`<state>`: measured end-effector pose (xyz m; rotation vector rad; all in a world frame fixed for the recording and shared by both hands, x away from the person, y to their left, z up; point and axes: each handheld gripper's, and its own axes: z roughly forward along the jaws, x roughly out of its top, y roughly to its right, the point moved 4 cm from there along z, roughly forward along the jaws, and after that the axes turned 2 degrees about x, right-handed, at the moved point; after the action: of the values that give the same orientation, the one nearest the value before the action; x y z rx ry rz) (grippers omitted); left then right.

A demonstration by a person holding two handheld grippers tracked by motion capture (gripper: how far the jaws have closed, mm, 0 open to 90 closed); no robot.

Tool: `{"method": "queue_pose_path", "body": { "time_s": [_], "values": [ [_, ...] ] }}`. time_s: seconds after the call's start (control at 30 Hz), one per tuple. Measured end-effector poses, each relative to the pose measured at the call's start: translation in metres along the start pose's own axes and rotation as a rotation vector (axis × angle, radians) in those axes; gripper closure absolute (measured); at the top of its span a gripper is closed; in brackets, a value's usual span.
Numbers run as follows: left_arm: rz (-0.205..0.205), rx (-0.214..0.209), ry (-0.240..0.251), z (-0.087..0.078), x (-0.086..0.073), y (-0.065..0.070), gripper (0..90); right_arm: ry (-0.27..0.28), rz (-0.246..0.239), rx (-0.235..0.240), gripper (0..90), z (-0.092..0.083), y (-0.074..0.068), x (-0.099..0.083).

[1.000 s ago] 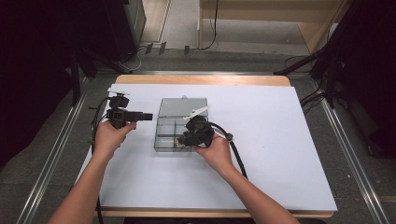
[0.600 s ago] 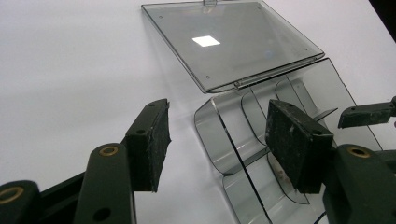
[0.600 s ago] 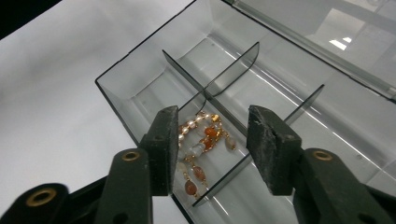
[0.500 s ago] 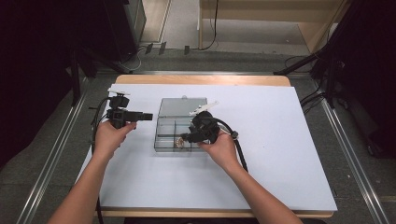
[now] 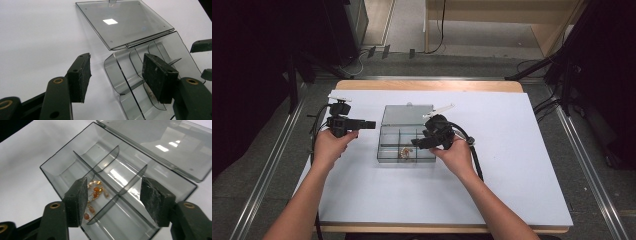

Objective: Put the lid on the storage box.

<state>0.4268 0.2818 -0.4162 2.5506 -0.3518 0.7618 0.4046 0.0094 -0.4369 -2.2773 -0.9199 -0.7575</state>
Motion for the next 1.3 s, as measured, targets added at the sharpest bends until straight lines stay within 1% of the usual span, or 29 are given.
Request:
{"method": "queue_pose_path", "body": {
  "time_s": [0.13, 0.2, 0.47, 0.8, 0.93, 1.1, 1.23, 1.27, 1.3],
  "values": [
    [-0.001, 0.001, 0.000, 0.000, 0.000, 0.000, 40.6, 0.001, 0.012, -0.018, 36.7, -0.004, 0.006, 0.000],
    [0.000, 0.001, -0.001, 0.000, 0.000, -0.001, 40.6, 0.006, 0.022, -0.022, 35.9, -0.006, 0.009, 0.000],
    [-0.006, 0.001, 0.003, 0.000, 0.000, -0.001, 40.5, 0.033, 0.036, -0.048, 33.6, -0.016, 0.021, -0.001],
    [-0.004, 0.006, -0.005, 0.001, 0.000, -0.003, 40.5, 0.055, 0.052, -0.076, 32.9, -0.027, 0.033, -0.002],
    [-0.010, 0.005, -0.006, 0.004, 0.000, -0.004, 40.5, 0.058, 0.078, -0.088, 33.3, -0.031, 0.040, -0.003],
    [-0.010, 0.009, -0.019, 0.011, 0.003, -0.004, 40.6, 0.057, 0.096, -0.106, 33.4, -0.032, 0.049, -0.005],
    [-0.011, 0.013, -0.034, 0.018, 0.007, -0.005, 40.9, 0.057, 0.121, -0.121, 33.9, -0.029, 0.057, -0.005],
    [-0.011, 0.014, -0.030, 0.019, 0.008, -0.005, 41.1, 0.051, 0.124, -0.124, 34.0, -0.027, 0.059, -0.005],
    [-0.017, 0.006, -0.026, 0.020, 0.009, -0.006, 41.2, 0.046, 0.127, -0.129, 34.3, -0.026, 0.061, -0.005]
  ]
}}
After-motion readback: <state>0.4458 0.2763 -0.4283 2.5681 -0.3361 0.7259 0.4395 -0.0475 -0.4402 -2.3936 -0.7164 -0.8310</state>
